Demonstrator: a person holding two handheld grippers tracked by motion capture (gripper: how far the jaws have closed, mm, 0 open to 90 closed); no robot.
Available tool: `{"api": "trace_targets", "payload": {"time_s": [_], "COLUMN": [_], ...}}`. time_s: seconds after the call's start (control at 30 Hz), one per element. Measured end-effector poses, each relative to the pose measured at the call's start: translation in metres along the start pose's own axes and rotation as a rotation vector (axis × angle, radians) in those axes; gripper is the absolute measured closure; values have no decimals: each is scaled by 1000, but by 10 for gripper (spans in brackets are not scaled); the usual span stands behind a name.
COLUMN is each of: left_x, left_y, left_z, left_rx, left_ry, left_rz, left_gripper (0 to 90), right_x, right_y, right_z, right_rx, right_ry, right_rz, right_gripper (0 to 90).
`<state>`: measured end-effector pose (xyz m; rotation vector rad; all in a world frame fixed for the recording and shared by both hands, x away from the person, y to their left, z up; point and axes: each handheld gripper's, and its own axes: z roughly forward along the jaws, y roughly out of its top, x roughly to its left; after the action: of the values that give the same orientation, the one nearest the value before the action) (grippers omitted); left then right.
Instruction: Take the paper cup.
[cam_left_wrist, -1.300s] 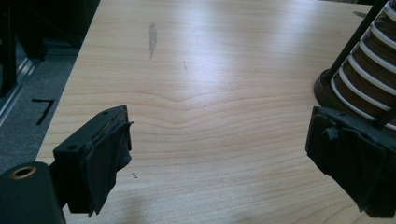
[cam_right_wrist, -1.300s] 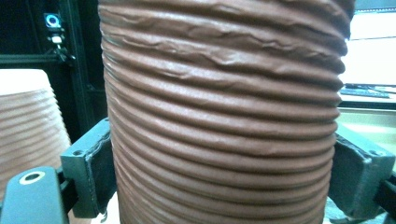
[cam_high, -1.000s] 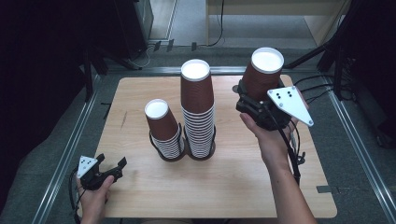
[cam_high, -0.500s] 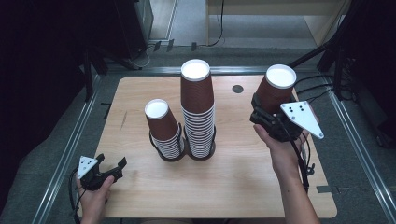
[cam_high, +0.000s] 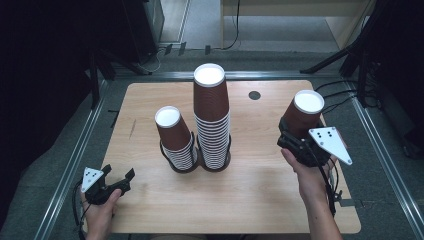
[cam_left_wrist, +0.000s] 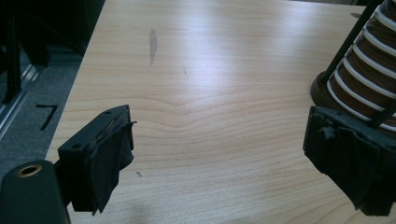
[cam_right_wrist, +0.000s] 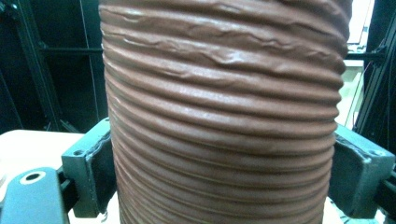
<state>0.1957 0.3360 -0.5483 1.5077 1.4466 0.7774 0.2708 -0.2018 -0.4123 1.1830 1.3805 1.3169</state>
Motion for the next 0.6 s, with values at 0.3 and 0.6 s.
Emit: {"api": "trace_targets", "payload": {"time_s": [0.3,0.6], "left_x": [-23,-66], "left_y": [17,31], "left_z": [-13,-21], "left_rx": [-62,-75], "left_ry": [-56,-191], "left_rz": [-7,69], "left_gripper": [86,79], "right_x": [-15,-15], "right_y": [-27,-44], "right_z": [-13,-18], "right_rx": [-5,26], "right_ry": [0,3], "right_rz": [17,-5], "right_gripper": [116,116]}}
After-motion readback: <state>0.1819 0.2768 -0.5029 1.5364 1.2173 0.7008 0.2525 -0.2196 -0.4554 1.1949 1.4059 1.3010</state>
